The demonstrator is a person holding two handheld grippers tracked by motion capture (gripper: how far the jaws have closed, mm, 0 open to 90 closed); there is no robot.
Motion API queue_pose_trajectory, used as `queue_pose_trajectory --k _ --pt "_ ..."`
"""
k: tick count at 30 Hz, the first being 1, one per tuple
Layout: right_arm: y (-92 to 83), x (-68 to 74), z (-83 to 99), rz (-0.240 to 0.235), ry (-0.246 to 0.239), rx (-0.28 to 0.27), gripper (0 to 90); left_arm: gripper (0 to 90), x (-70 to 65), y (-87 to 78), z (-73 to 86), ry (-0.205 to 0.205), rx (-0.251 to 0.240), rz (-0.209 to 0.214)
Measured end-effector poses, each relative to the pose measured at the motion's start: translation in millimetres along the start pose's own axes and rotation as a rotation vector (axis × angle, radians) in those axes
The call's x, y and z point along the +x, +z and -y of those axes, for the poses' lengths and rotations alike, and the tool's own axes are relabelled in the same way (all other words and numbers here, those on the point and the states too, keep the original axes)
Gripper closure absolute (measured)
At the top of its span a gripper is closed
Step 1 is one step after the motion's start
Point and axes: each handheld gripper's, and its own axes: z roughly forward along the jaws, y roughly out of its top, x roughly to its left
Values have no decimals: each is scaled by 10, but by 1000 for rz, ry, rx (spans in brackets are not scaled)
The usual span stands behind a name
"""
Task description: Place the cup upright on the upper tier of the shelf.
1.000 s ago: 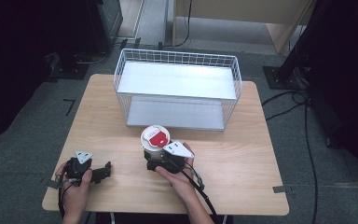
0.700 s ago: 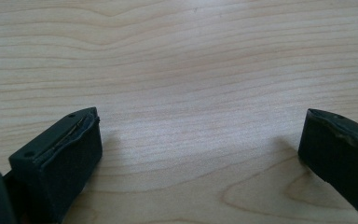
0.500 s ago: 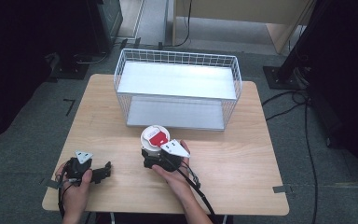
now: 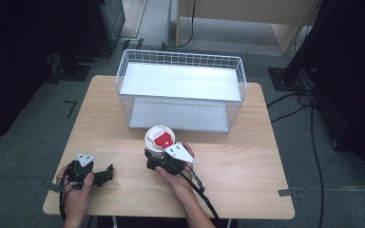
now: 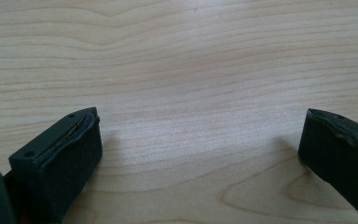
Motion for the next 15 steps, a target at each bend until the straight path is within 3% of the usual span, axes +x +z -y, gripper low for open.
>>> queue_pose_trajectory --k 15 --pt "-123 5 -412 -2 -36 -86 91 0 0 0 0 0 -1 -1"
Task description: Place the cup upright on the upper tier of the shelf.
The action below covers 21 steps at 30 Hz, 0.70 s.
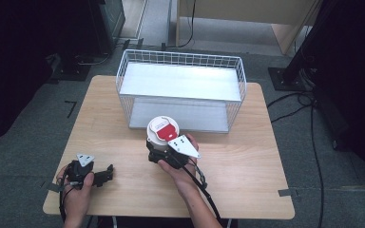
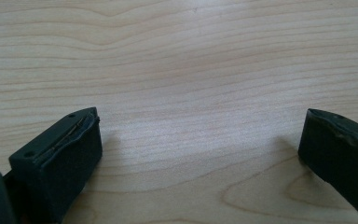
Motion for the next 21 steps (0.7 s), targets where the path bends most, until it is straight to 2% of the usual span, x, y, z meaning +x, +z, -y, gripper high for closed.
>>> queue_pose_trajectory --k 4,6,7,8,9,21 --pt "-20 -5 -182 2 -21 -37 93 0 1 -1 -1 1 1 0" --pt "-23 -6 -212 3 -21 -42 92 0 -1 0 -1 -2 0 0" --pt "-31 -8 -302 7 -27 -53 93 0 1 -1 -1 2 1 0" --pt "-31 -8 -302 7 -27 -53 93 0 1 -1 -1 2 1 0" --pt "-35 -14 -381 10 -32 -66 94 0 2 -2 -1 2 3 0" --pt "-30 -62 -827 33 -82 -125 96 0 2 0 -1 2 1 1"
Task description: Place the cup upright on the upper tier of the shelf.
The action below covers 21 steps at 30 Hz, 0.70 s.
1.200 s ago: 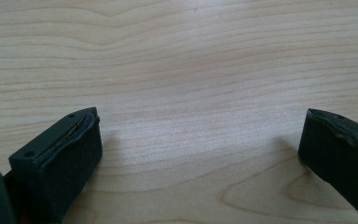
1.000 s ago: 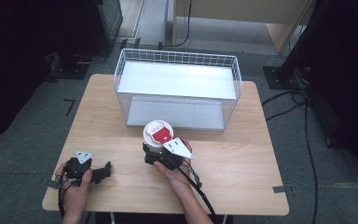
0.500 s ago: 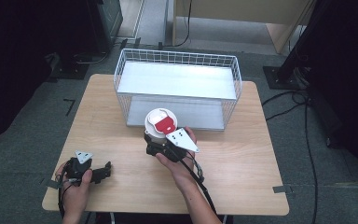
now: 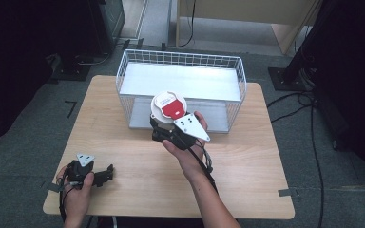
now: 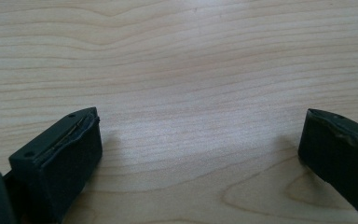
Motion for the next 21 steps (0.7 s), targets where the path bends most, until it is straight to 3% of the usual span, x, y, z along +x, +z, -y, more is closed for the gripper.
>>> queue_pose_trajectory --k 21 --pt "158 -221 -559 73 -51 -74 99 0 3 -2 0 2 2 0"
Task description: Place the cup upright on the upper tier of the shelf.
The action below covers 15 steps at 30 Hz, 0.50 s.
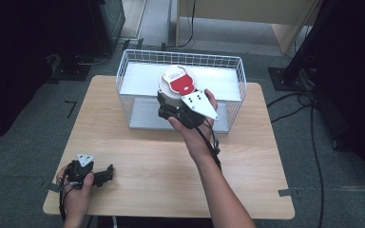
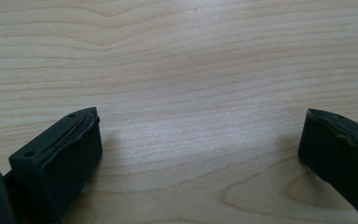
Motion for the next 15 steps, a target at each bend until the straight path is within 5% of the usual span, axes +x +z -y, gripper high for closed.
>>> queue_pose_trajectory --k 15 --pt "302 -215 -102 80 -10 22 100 0 0 1 1 -1 -2 0"
